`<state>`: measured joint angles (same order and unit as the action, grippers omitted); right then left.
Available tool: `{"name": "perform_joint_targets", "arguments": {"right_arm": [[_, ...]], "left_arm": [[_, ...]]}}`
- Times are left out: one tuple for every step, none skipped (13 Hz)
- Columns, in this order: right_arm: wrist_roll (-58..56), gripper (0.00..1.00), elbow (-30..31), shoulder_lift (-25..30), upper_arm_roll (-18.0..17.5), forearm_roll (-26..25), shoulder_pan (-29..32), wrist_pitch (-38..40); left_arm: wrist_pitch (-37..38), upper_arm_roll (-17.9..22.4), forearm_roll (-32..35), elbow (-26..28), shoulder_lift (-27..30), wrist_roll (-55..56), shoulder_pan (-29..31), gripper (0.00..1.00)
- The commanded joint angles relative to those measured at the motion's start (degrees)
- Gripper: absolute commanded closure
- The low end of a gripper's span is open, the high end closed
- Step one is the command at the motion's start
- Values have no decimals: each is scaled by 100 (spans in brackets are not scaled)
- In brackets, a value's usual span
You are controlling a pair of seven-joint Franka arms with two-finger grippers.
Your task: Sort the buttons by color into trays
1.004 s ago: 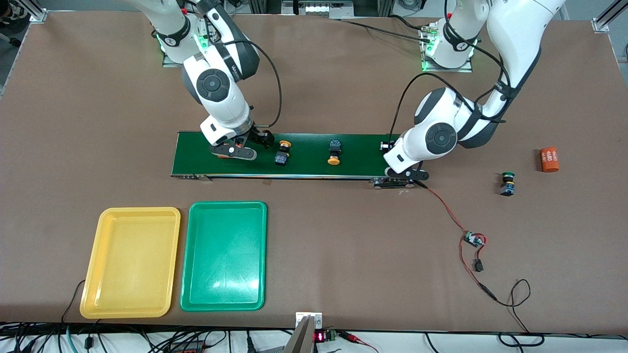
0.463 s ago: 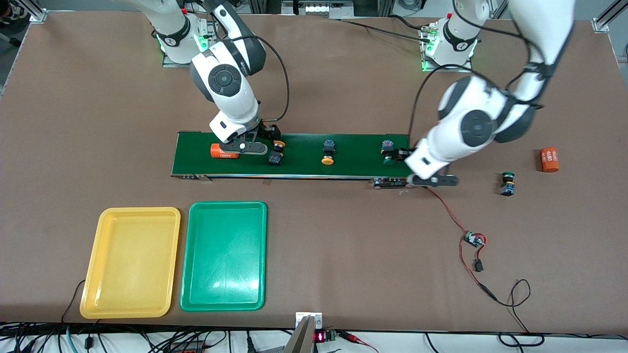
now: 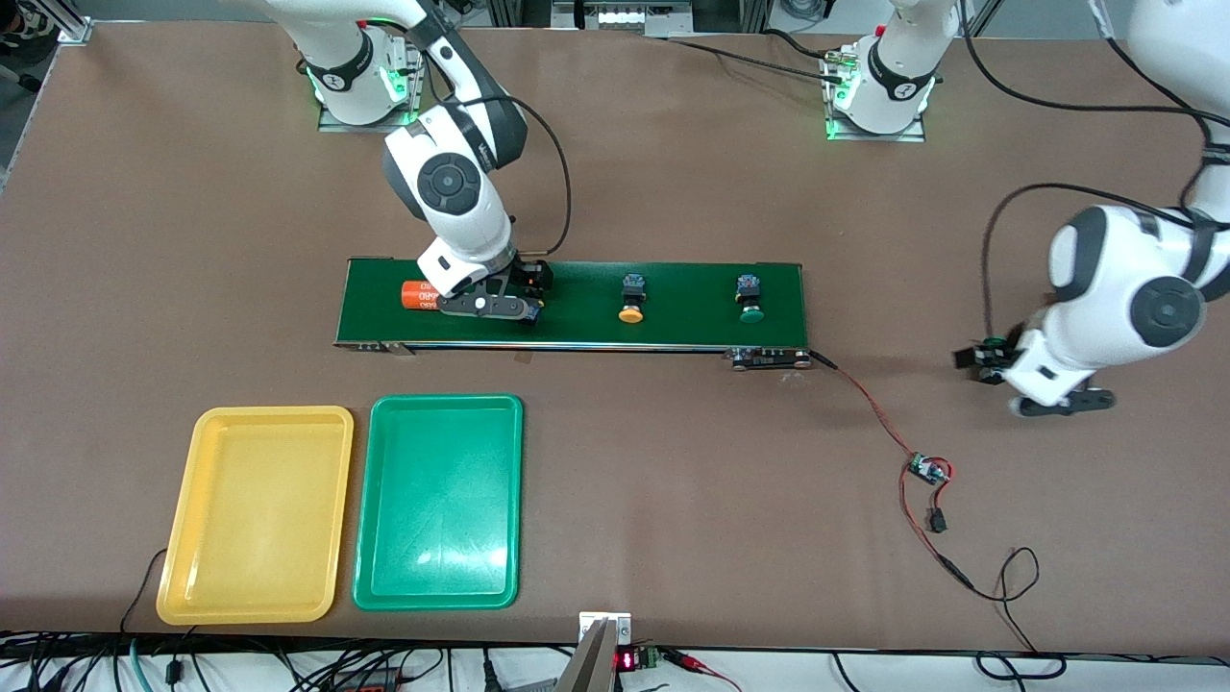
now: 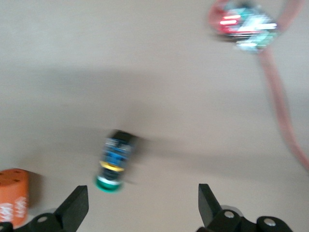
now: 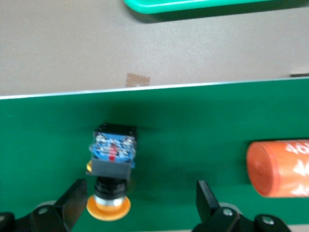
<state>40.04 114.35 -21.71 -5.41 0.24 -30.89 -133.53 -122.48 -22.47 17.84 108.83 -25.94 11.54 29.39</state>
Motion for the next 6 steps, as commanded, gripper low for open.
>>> {"name": "perform_joint_targets", "arguments": {"right_arm": [[-58, 0, -246, -184, -3, -42, 22, -15], [-92, 7, -246, -184, 5, -59, 39, -15], [-223, 29, -255, -245, 14, -68, 57, -41], [-364, 41, -246, -272, 23, -60, 66, -94], [-426, 45, -255, -333, 32, -68, 92, -94], [-435, 49, -255, -377, 32, -68, 118, -103]], "left_arm": [[-38, 171, 176, -134, -270, -692, 110, 0], [-126, 198, 176, -134, -376, -1098, 197, 0], [-127, 199, 167, -117, -481, -1310, 277, 0], [-127, 190, 124, -99, -543, -1391, 286, 0], [-127, 190, 97, -82, -605, -1426, 295, 0], [-127, 190, 97, -82, -640, -1453, 286, 0]]}}
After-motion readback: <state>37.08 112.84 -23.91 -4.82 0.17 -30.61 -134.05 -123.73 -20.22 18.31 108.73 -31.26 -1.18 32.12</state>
